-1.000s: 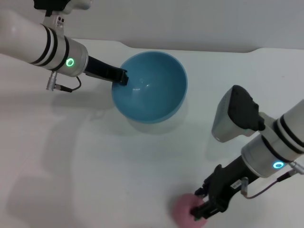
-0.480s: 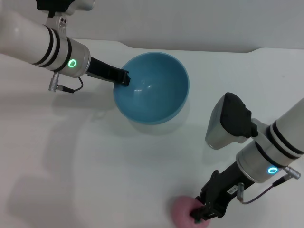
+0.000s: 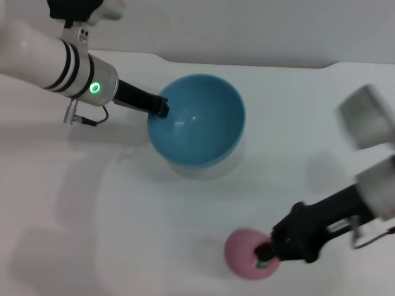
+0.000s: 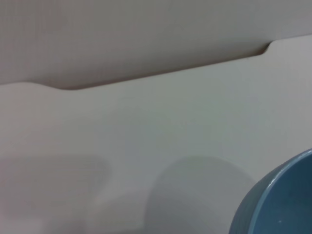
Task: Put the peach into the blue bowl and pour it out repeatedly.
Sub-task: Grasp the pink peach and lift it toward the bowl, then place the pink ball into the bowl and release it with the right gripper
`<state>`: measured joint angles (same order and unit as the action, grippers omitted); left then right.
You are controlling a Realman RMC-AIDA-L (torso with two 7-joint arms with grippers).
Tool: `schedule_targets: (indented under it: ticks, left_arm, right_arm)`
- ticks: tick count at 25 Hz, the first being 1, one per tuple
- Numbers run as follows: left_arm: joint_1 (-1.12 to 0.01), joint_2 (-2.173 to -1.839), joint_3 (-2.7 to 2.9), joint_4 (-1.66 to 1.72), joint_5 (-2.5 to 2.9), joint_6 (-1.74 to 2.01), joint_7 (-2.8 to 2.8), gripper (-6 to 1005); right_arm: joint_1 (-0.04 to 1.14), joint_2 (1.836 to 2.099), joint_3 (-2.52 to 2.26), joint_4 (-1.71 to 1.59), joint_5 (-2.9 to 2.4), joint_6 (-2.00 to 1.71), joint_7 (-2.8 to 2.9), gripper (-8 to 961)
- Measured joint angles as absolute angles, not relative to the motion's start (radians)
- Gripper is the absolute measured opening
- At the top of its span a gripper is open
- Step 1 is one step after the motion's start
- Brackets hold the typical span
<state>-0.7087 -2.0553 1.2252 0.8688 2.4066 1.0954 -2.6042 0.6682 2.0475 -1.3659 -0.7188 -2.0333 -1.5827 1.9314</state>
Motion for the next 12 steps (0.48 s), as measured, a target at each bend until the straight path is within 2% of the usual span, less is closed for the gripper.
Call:
schedule_targets:
  ticks: [4, 12]
  left_arm:
    - [-0.713, -2.056, 1.250, 0.845, 2.403, 1.098, -2.607, -1]
    - [-0.762, -2.067, 1.448, 0.793, 2.320, 1.093, -2.612, -1]
  right_arm:
    - [0.599, 2.035, -1.078, -0.793, -2.025, -1.781, 1.860, 96]
    - [0.563, 2.029, -0.769, -0.872, -1.952, -1.919, 1.818, 50]
